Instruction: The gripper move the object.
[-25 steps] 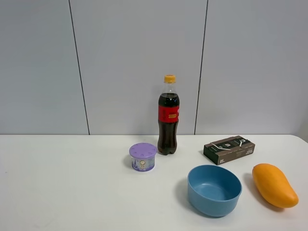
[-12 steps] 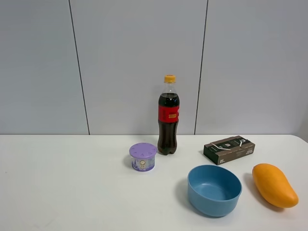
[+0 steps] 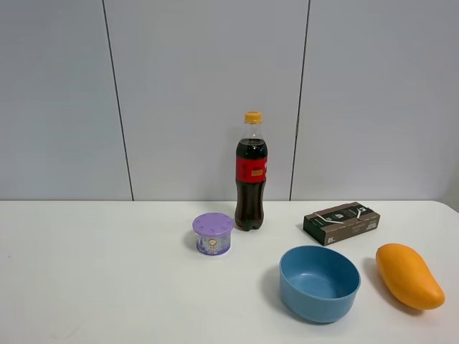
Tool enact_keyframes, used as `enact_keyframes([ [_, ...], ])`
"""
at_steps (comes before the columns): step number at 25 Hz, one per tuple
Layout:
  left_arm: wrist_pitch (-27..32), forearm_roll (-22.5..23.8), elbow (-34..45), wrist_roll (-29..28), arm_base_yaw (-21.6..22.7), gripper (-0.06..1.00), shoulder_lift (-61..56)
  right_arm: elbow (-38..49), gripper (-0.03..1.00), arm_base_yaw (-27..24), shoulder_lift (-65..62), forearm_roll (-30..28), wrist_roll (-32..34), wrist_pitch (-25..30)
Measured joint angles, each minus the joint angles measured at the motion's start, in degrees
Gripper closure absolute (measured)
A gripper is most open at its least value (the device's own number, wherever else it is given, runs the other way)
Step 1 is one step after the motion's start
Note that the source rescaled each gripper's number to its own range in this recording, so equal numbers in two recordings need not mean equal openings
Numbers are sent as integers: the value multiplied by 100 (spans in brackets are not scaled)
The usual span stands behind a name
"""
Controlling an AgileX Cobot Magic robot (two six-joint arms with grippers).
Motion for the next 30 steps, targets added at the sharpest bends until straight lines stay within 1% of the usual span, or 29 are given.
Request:
enact_keyframes([
  [4,0,0,0,0,0,-6,0,0,39,-389,0,0,6,0],
  [7,0,0,0,0,0,-6,0,0,39,-512,0,0,6,-4],
  [13,0,0,0,0,0,-6,0,0,39,-518,0,17,6,-4],
  [19,0,0,0,0,0,-6,0,0,39,-518,0,285,-107,-4],
  [30,0,0,0,0,0,-6,0,0,39,-518,0,296,-113,-4],
])
